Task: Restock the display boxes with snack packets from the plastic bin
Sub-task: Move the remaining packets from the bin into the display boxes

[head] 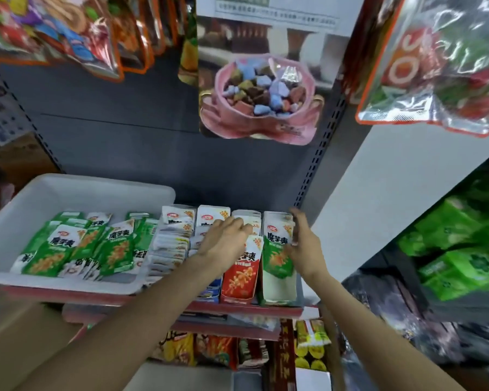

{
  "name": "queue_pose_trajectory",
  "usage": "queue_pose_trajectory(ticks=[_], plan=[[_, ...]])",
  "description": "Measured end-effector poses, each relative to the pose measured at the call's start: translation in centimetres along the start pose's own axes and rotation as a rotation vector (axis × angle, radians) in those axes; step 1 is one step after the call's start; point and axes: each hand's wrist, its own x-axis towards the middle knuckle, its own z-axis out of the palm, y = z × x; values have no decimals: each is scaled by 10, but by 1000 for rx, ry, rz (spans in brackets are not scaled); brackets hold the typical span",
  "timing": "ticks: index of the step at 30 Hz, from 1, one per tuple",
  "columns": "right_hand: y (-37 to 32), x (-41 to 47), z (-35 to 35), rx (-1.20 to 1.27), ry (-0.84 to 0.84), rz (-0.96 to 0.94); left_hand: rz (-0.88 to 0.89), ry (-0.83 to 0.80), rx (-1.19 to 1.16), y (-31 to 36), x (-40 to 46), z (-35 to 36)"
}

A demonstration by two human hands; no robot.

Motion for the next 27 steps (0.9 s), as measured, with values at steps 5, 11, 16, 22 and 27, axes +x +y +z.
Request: queue_pose_trajectory(ticks=[5,11,16,22,27], plan=[[14,9,3,-336,-119,-108,-8,1,14,2,1,0],[14,10,7,-538,-6,-168,-15,25,-7,1,0,2],[11,8,17,-699,147,-176,-1,76,-29,-3,-4,-2],[-45,8,33,-316,-24,-267,-71,292,-132,-29,-19,-9],[-111,10,70,-39,-148,-347,-186,445,-88,-84,-51,-8]])
